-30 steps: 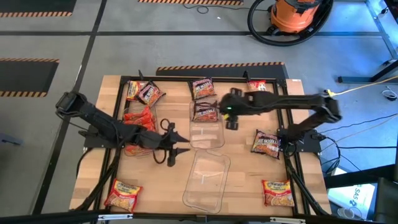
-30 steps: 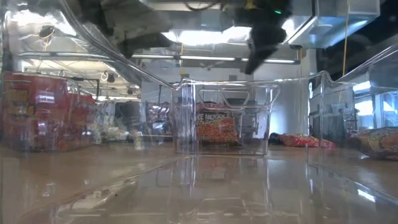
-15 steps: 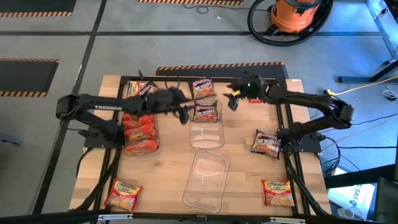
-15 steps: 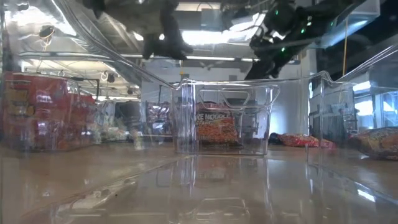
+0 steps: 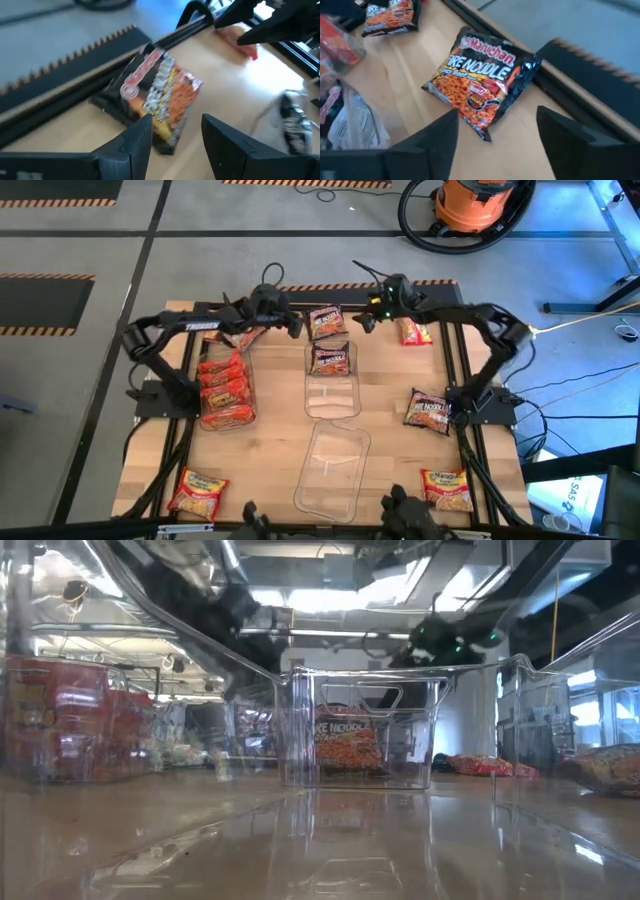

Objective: Sort Maruchan noodles
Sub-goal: Put the black noodle pack into the top right transparent bin

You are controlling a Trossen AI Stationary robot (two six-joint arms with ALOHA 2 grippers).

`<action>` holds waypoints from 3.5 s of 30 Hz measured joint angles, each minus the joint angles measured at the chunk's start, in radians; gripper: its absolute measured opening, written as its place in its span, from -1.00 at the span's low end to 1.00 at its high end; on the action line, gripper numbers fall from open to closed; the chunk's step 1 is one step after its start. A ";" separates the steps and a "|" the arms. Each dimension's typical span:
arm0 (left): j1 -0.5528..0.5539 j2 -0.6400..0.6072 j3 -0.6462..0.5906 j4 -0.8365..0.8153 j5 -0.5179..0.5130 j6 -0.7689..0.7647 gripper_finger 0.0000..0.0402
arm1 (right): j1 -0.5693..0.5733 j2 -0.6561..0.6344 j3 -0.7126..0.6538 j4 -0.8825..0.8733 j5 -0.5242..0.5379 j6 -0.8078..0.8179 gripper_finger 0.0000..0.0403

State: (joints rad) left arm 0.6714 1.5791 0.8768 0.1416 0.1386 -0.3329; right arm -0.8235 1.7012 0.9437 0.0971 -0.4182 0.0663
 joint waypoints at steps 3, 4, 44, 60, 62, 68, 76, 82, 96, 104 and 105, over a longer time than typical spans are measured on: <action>0.051 0.071 0.000 0.070 0.089 -0.032 -0.19 | -0.027 0.081 0.070 -0.035 -0.097 0.035 0.40; 0.066 0.093 0.000 0.097 0.120 -0.044 -0.19 | -0.035 0.108 0.099 -0.054 -0.125 0.039 0.44; 0.138 0.441 0.209 0.202 0.425 -0.036 -0.19 | -0.066 0.431 0.498 -0.335 -0.318 -0.177 0.54; 0.151 0.349 0.208 -0.033 0.137 0.029 -0.19 | -0.149 0.430 0.498 -0.436 -0.378 -0.229 0.54; 0.151 0.349 0.208 -0.025 0.093 0.029 -0.19 | -0.149 0.430 0.498 -0.456 -0.378 -0.229 0.54; 0.160 0.349 0.280 -0.023 0.155 0.057 -0.19 | -0.138 0.429 0.498 -0.508 -0.378 -0.244 0.54; 0.173 0.422 0.580 -0.402 0.196 0.303 -0.19 | -0.139 0.428 0.498 -0.597 -0.377 -0.318 0.54; 0.182 0.557 0.784 -0.673 0.232 0.450 -0.19 | -0.138 0.428 0.498 -0.600 -0.377 -0.319 0.54; 0.182 0.581 0.831 -0.855 0.163 0.629 -0.19 | -0.138 0.428 0.497 -0.612 -0.378 -0.337 0.54; 0.130 0.581 0.820 -0.821 0.061 0.799 -0.19 | -0.138 0.428 0.497 -0.602 -0.379 -0.337 0.54; 0.127 0.581 0.820 -0.821 0.058 0.824 -0.19 | -0.138 0.428 0.497 -0.602 -0.380 -0.337 0.54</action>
State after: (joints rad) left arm 0.7986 2.1599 1.6970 -0.6793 0.1969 0.4916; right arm -0.9615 2.1292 1.4403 -0.5048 -0.7982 -0.2711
